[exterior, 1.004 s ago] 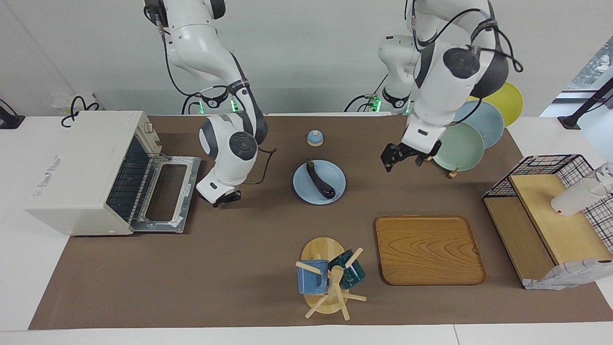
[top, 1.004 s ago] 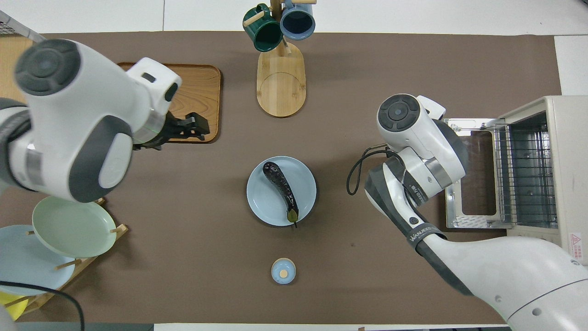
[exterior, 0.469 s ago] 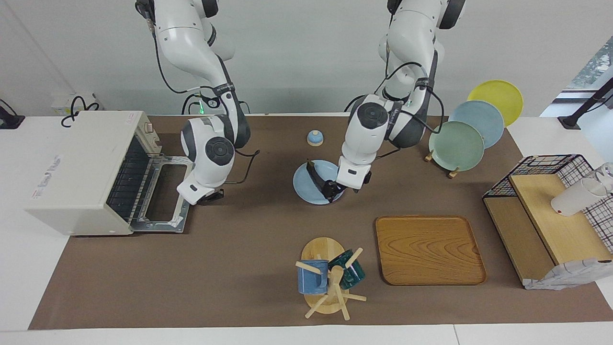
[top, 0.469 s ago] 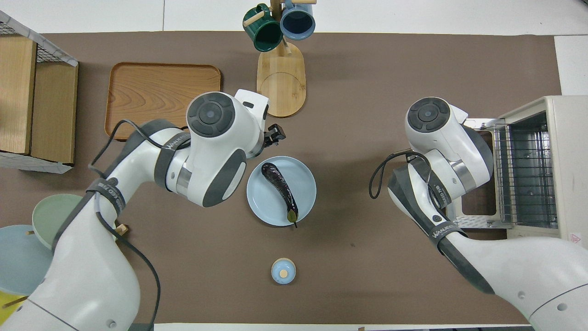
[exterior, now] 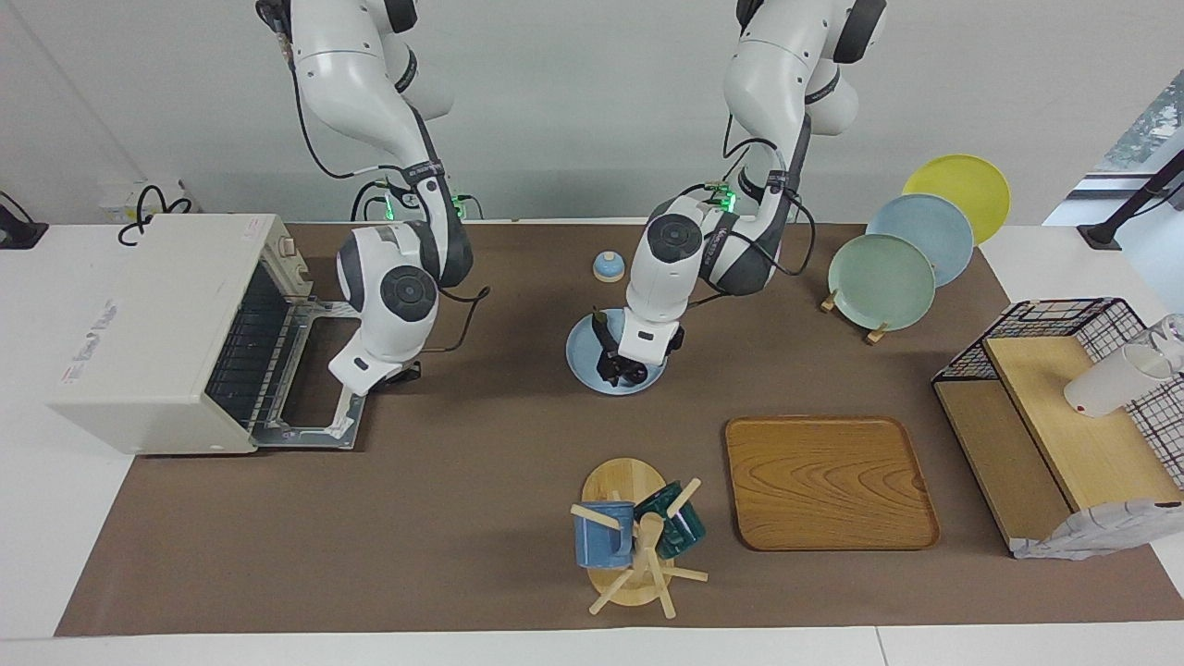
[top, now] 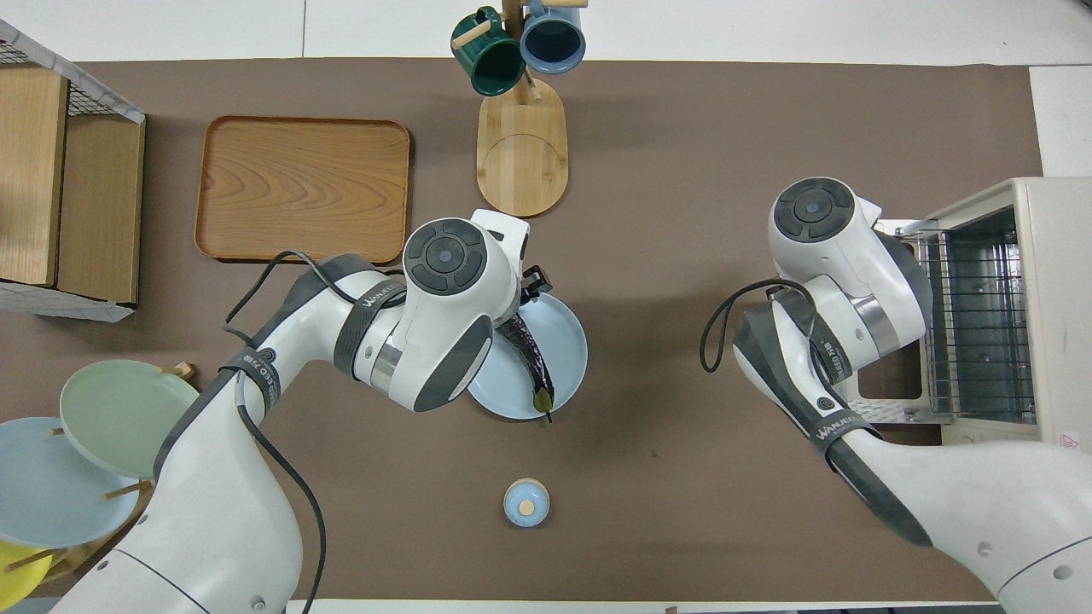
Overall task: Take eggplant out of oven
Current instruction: 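Grasp the purple eggplant with the left gripper while the right gripper pushes the door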
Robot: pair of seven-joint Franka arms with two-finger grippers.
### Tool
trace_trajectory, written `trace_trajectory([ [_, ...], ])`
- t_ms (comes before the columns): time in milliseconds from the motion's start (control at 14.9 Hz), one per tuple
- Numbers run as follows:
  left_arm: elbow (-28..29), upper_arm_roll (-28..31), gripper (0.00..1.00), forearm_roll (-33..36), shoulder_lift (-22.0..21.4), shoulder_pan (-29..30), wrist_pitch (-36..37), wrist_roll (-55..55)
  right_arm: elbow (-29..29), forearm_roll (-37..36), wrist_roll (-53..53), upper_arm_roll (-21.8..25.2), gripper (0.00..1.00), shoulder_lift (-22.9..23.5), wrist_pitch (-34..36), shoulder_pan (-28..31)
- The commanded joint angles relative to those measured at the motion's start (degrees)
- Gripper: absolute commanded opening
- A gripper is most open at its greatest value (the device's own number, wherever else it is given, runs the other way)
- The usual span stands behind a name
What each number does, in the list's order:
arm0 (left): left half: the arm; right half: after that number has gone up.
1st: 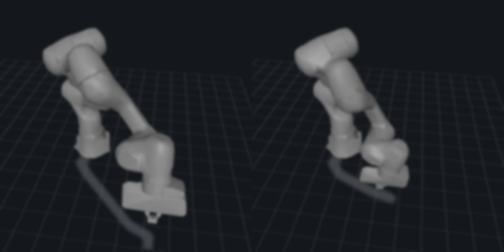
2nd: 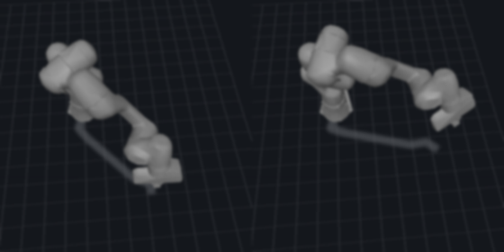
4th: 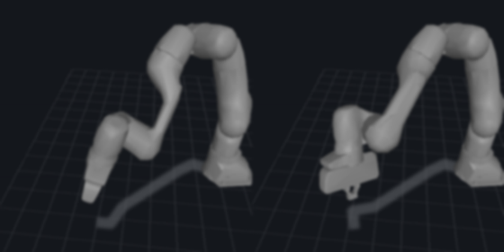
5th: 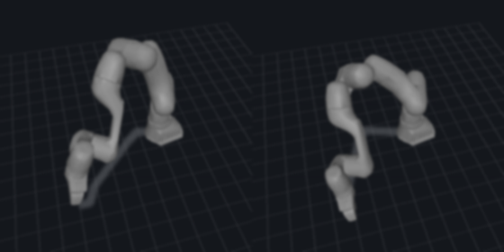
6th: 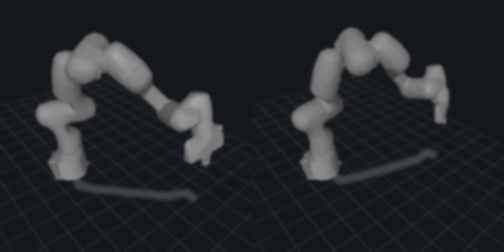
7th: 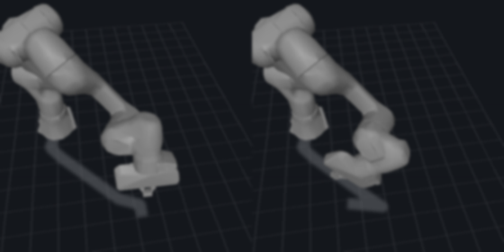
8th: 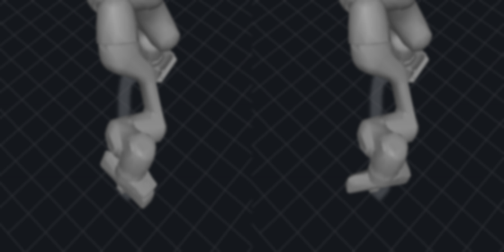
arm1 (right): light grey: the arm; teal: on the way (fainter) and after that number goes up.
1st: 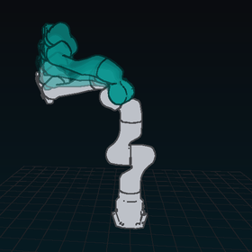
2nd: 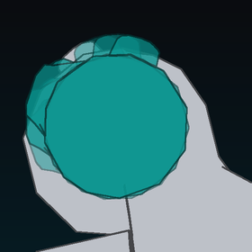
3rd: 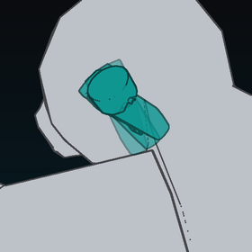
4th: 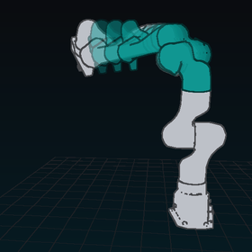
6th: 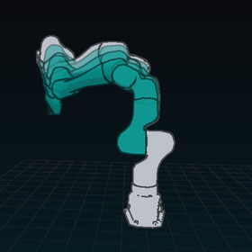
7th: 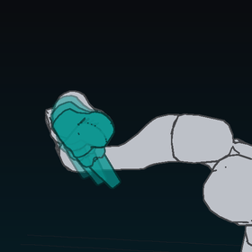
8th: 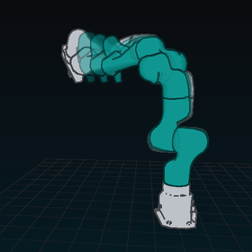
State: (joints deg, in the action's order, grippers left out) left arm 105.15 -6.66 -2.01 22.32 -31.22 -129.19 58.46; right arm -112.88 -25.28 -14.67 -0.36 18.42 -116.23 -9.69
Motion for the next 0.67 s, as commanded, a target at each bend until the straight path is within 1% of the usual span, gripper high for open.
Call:
trace_trajectory([
  [0, 3.3, 0.9, 1.00, -0.8, -2.7, -1.3, -0.4, 0.6, -0.9, -1.4, 4.7, -0.9, 0.00, -4.4, 2.6, 2.0],
  [134, 3.8, 0.8, 1.00, -0.8, -2.8, -1.3, -0.6, 0.7, -1.0, -1.4, 7.7, -1.0, 0.00, -7.1, 4.3, 4.1],
  [268, 4.0, 0.8, 0.95, -0.9, -2.9, -1.3, -1.0, 0.5, -1.1, -1.3, 12.8, -1.0, 0.00, -10.3, 6.4, 6.4],
  [335, 4.4, 0.8, 0.94, -0.8, -2.9, -1.3, -1.1, 0.5, -1.1, -1.3, 16.0, -1.0, 0.00, -11.7, 6.7, 8.6],
  [469, 4.8, 0.8, 0.85, -0.8, -2.9, -1.4, -1.8, 0.8, -1.0, -1.1, 20.9, -1.0, 0.00, -13.5, 6.5, 11.3],
  [535, 5.4, 0.9, 0.84, -0.9, -3.1, -2.2, -2.6, 0.9, -1.0, -1.1, 22.1, -1.0, 0.00, -14.2, 6.6, 12.3],
  [602, 6.1, 0.9, 0.79, -0.9, -3.3, -2.5, -3.8, 1.0, -0.9, -0.7, 23.4, -1.0, 0.00, -14.8, 6.7, 13.1],
])
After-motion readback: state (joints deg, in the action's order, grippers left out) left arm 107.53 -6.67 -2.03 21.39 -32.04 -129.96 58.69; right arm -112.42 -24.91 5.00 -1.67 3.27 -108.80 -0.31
